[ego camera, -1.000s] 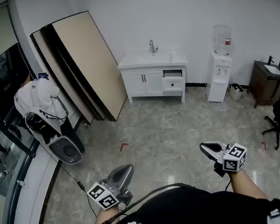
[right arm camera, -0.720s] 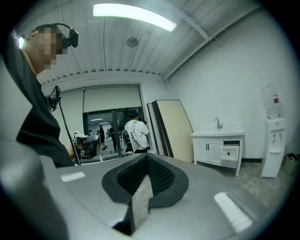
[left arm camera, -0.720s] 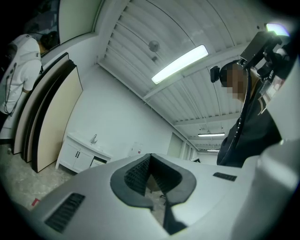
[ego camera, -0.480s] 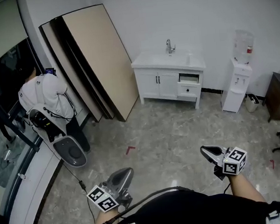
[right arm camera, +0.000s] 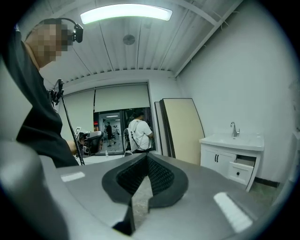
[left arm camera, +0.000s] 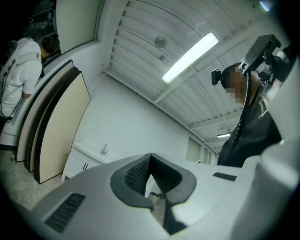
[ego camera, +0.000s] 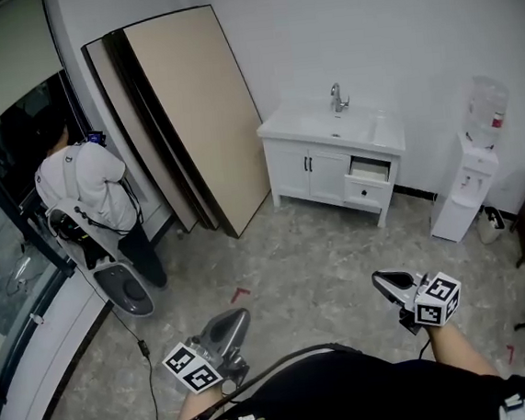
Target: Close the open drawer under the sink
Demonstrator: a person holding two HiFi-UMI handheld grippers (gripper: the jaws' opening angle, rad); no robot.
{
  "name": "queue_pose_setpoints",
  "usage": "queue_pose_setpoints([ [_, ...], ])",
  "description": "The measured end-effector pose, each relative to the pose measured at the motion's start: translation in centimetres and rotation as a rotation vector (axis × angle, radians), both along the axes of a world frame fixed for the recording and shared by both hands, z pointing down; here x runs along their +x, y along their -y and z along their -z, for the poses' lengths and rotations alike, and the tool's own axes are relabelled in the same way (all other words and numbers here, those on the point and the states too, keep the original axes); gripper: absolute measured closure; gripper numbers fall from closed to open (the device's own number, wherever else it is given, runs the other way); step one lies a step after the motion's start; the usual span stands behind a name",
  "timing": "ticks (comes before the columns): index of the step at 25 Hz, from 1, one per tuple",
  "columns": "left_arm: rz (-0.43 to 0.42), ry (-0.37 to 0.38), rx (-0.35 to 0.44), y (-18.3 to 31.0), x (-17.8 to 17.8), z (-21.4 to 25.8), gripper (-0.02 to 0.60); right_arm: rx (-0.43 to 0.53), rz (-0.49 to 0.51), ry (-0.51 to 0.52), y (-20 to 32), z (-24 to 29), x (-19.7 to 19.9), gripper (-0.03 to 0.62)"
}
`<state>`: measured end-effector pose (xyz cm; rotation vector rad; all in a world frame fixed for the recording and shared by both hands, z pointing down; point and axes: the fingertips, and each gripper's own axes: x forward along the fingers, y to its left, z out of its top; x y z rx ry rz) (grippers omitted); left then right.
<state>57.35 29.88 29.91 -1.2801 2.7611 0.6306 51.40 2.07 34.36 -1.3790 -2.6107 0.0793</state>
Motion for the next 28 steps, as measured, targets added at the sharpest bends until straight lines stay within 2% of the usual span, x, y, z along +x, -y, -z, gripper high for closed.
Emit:
queue_pose_setpoints([
  [7,-0.019,-0.034,-0.017,2.7,-6.5,-0.6,0.581,-0.019,-0.014,-0.006,2.3,0.1,-6.6,0.597],
  [12,-0.057,-0.037,-0.005,1.9,-11.6,-1.5,0.581,-0.003,-0.044,-0.018,1.8,-1.0,-10.7,0.597],
  [18,-0.120,-0.016,-0.001,-3.3,-19.0,-1.5,0.581,0.004,-0.119,-0.009,-2.8,-0.5,-16.9,0.597],
  [22,-0.162,-0.002,-0.026,-8.0,-23.9,-0.4,0.581,0.003,-0.159,0.000,-7.4,0.5,-20.9,0.595],
  [28,-0.180,0.000,-0.022,-14.9,-30.4,0.0,0.581,-0.008,-0.201,0.002,-13.6,1.3,-27.2,0.597],
])
